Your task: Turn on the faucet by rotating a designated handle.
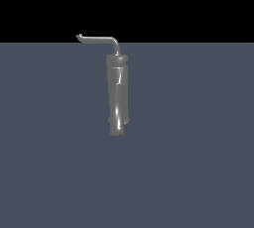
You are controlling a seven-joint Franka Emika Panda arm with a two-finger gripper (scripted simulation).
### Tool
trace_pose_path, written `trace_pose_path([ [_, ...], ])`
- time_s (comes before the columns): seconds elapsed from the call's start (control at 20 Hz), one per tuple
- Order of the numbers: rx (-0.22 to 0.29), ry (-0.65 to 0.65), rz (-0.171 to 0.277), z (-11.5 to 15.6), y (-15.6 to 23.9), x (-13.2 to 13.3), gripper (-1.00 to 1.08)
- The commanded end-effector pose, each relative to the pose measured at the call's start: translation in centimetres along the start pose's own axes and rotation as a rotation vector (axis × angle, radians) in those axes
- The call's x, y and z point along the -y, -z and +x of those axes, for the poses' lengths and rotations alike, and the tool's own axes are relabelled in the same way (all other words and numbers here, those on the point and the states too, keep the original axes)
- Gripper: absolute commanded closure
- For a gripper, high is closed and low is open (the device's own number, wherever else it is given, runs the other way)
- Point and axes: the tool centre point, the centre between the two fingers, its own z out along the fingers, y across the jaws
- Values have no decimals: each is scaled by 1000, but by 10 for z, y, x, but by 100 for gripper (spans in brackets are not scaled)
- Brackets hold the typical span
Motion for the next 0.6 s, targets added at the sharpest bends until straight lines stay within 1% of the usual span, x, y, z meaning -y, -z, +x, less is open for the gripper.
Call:
trace_pose_path([
  [0.0,0,0,0,0,0,0,108],
  [0.15,6,2,1,0,0,3,108],
  [0.35,25,10,6,1,-2,14,108],
  [0.55,28,13,7,0,-2,16,108],
])
